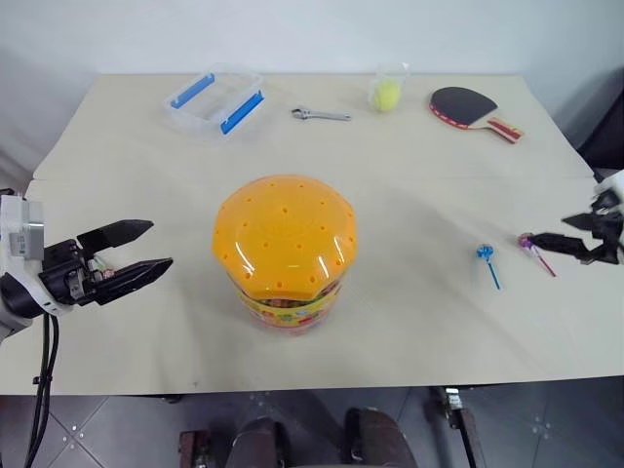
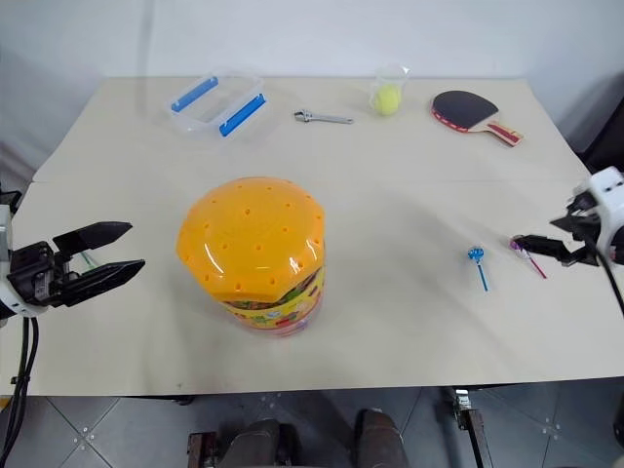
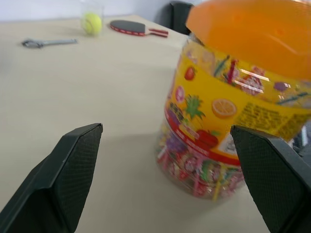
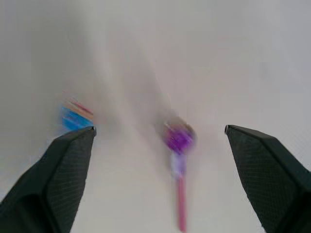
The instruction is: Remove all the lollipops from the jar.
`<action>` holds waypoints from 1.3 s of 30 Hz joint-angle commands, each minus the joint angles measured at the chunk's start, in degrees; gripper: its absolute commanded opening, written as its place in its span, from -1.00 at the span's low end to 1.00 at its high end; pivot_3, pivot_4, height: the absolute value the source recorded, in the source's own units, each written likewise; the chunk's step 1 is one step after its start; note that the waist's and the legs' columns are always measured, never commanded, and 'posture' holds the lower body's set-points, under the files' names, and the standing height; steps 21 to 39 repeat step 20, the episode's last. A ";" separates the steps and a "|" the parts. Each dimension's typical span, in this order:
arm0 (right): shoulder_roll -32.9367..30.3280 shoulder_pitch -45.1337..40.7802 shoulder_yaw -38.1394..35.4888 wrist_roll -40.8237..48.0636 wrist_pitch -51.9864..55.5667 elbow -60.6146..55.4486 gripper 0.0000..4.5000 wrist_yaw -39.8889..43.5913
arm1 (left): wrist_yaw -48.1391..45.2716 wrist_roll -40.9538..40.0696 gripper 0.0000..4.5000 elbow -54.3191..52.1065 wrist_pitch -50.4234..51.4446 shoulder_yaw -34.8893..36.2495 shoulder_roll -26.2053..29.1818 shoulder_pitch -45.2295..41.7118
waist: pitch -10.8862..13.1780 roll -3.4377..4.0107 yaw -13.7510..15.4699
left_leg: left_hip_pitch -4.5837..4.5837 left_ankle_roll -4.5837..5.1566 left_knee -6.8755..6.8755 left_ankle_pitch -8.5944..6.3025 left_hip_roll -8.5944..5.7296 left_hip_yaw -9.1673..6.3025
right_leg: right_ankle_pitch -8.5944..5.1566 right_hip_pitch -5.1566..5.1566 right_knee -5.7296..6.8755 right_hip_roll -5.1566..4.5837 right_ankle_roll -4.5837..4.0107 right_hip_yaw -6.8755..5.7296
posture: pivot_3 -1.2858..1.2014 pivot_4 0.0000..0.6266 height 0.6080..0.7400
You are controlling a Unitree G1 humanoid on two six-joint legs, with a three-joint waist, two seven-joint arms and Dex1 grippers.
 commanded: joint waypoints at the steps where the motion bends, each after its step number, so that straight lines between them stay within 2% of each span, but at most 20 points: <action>1: 2.93 5.83 -7.42 8.41 -1.65 -12.62 0.99 3.50 | -0.66 1.05 1.00 -0.18 -2.19 0.07 -0.34 -0.30 | -0.01 -0.02 0.18 | 0.00 0.00 0.01 0.00 0.00 0.01 | 0.00 0.01 0.00 0.00 0.00 0.00 | 0.03 -0.52 1.00; 3: 4.41 11.49 -6.51 10.36 -3.36 -18.93 0.99 7.26 | -1.06 1.90 1.00 0.60 -2.90 -0.15 -0.24 -0.11 | -0.02 -0.04 0.44 | 0.02 -0.01 0.03 -0.01 -0.01 0.04 | 0.00 0.08 0.00 0.02 0.00 -0.03 | 0.03 -0.52 1.00; 6: 5.79 19.62 -0.46 10.15 -9.86 -26.37 0.99 14.94 | -2.67 2.69 1.00 2.05 -3.42 0.16 0.32 0.98 | -0.04 -0.07 1.12 | 0.06 -0.01 0.01 -0.02 -0.02 0.10 | 0.00 0.10 -0.02 0.04 0.00 -0.03 | 0.03 -0.52 1.00; 11: 9.14 19.53 4.76 7.20 -15.44 -24.04 0.99 13.78 | -2.82 2.97 1.00 2.17 -2.89 1.38 0.61 3.02 | -0.04 -0.07 1.26 | 0.06 -0.01 0.08 -0.01 -0.03 0.19 | 0.00 0.10 -0.04 0.02 0.00 0.00 | 0.03 -0.52 1.00; 14: 13.16 19.57 7.21 7.22 -15.54 -25.05 0.99 10.56 | -3.59 3.74 1.00 1.67 -3.77 4.82 0.11 7.97 | -0.07 -0.12 1.17 | 0.10 -0.01 0.08 -0.02 0.01 0.18 | 0.00 0.10 -0.01 0.04 0.00 0.00 | 0.03 -0.52 1.00; 20: 16.40 25.13 6.11 9.97 -16.19 -29.23 0.99 9.39 | -0.87 3.64 1.00 -3.74 -5.38 7.97 -3.03 13.83 | -0.06 -0.12 1.50 | 0.10 0.00 0.02 -0.02 0.00 0.13 | 0.00 0.12 -0.04 0.04 0.00 -0.02 | 0.03 -0.52 1.00; 39: 16.40 25.13 6.11 9.97 -16.19 -29.23 0.99 9.39 | -0.87 3.64 1.00 -3.74 -5.38 7.97 -3.03 13.83 | -0.06 -0.12 1.50 | 0.10 0.00 0.02 -0.02 0.00 0.13 | 0.00 0.12 -0.04 0.04 0.00 -0.02 | 0.03 -0.52 1.00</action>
